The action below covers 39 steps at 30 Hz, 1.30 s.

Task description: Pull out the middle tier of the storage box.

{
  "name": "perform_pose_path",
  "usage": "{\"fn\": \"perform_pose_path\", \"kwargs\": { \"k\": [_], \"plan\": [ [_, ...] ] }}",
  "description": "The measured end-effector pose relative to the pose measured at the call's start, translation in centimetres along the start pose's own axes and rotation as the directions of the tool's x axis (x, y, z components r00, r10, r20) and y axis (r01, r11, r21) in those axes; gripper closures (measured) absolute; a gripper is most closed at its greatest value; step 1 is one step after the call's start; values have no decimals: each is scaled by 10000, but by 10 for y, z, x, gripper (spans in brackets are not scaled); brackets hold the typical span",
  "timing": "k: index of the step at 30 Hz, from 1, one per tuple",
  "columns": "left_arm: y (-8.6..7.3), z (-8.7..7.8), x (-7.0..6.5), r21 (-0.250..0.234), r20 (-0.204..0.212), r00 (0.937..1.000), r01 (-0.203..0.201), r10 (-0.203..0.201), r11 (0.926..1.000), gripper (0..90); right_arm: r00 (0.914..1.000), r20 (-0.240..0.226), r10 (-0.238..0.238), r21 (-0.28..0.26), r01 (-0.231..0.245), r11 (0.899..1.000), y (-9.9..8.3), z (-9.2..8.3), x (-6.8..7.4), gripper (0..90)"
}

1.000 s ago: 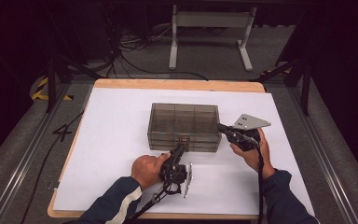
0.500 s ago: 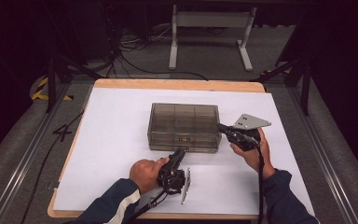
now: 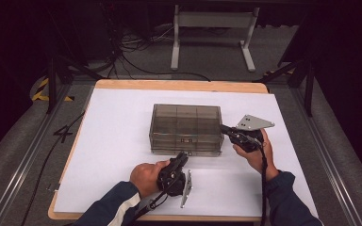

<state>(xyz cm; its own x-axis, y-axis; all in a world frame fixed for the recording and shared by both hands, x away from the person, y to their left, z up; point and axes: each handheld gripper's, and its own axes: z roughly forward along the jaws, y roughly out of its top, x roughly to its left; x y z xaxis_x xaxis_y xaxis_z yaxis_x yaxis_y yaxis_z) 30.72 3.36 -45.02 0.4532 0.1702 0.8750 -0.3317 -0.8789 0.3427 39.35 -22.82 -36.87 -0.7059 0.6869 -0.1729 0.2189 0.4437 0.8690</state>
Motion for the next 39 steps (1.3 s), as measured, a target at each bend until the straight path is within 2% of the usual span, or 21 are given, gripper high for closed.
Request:
{"fn": "perform_pose_path", "kwargs": {
  "k": [4,7,10,13,14,15,18,19,22,24,26,29,30,31,32,33,34,35,36,38,39],
  "plan": [
    [-5,-5,9,-315,943,9926,799,-766,9963,769,10000,4,-31,18,31,10000,0,0,0,900],
    [-9,-10,15,-501,1564,9748,1684,-1588,9844,768,10000,1,-24,15,24,10000,0,0,0,900],
    [-16,-18,22,-603,2301,9396,2735,-2533,9600,762,10000,8,-69,5,69,10000,0,0,0,900],
    [-23,-24,29,-741,2755,9147,3270,-2958,9421,752,10000,11,-61,21,61,10000,0,0,0,900],
    [-23,-24,29,-741,2755,9147,3270,-2958,9421,749,10000,11,-61,21,61,10000,0,0,0,900],
    [-27,-26,33,-826,2943,9071,3377,-3008,9376,749,10000,19,-79,22,78,10000,0,0,0,900],
    [-38,-33,37,-461,3419,8618,4137,-3748,9092,752,10000,22,-84,45,83,10000,0,0,0,900],
    [-41,-34,40,-562,3469,8587,4205,-3772,9055,752,10000,22,-84,45,83,10000,0,0,0,900],
    [-53,-40,44,-415,3573,8330,4660,-4224,8838,746,10000,10,-80,41,80,10000,0,0,0,900],
    [-61,-46,47,-380,3681,8102,5034,-4562,8632,746,10000,6,-63,25,63,10000,0,0,0,900],
    [-68,-50,49,-311,3613,8092,5071,-4633,8614,747,10000,5,-63,23,63,10000,0,0,0,900],
    [-80,-56,52,-226,3630,7831,5491,-5049,8354,752,10000,-2,-51,18,51,10000,0,0,0,900],
    [-85,-58,53,-170,3675,7661,5724,-5272,8198,752,10000,0,-56,20,56,10000,0,0,0,900],
    [-88,-58,54,-163,3694,7600,5807,-5348,8140,753,10000,4,-59,21,59,10000,0,0,0,900],
    [-92,-60,55,-101,3677,7450,6016,-5565,7987,753,10000,5,-60,21,60,10000,0,0,0,900],
    [-96,-60,56,-80,3697,7366,6121,-5664,7908,753,10000,13,-82,21,82,10000,0,0,0,900],
    [-96,-60,56,-80,3697,7366,6121,-5664,7908,750,10000,6,-87,37,87,10000,0,0,0,900],
    [-102,-61,59,-18,3734,7163,6360,-5895,7717,745,10000,4,-97,41,97,9999,0,0,0,900],
    [-105,-61,59,39,3749,7028,6510,-6046,7591,744,9999,-1,-104,29,104,9999,0,0,0,900],
    [-112,-60,61,88,3846,6777,6762,-6267,7366,743,10000,-36,-65,21,65,10000,0,0,0,900],
    [-115,-59,62,138,3847,6706,6829,-6343,7304,736,10000,-30,-75,19,75,10000,0,0,0,900]
  ]
}}
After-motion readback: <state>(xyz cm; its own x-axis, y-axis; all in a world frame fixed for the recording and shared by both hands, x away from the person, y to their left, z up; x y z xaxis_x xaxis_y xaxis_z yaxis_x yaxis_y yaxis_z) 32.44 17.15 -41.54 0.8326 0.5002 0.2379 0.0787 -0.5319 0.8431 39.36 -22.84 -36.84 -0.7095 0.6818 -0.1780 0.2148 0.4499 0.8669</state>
